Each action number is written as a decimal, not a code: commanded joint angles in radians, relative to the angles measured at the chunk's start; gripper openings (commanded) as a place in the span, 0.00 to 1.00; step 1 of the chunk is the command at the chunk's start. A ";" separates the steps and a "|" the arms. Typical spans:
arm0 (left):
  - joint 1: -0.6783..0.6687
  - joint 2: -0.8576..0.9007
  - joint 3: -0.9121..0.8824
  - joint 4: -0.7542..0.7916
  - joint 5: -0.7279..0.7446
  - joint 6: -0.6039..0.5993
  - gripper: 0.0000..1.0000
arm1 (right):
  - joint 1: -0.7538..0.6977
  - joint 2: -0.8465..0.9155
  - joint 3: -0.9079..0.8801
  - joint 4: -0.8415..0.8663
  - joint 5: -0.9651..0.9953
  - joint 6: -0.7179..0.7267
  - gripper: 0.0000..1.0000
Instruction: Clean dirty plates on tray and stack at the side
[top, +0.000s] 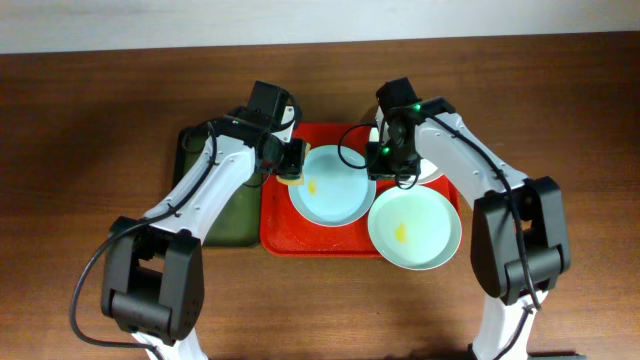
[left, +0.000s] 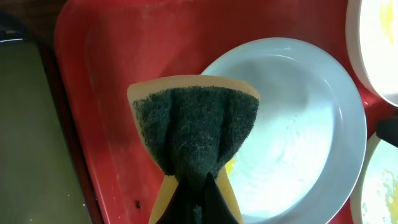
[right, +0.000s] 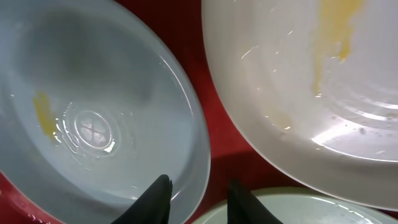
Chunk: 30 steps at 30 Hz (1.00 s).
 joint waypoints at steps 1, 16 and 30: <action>0.004 0.018 0.004 0.006 0.003 -0.005 0.00 | 0.019 0.029 -0.011 0.008 -0.005 0.002 0.15; 0.004 0.018 0.004 0.002 -0.008 -0.005 0.00 | 0.033 0.029 -0.080 0.086 -0.125 0.137 0.04; 0.003 0.019 0.004 -0.013 -0.008 -0.005 0.00 | 0.106 0.029 -0.082 0.105 -0.005 0.267 0.25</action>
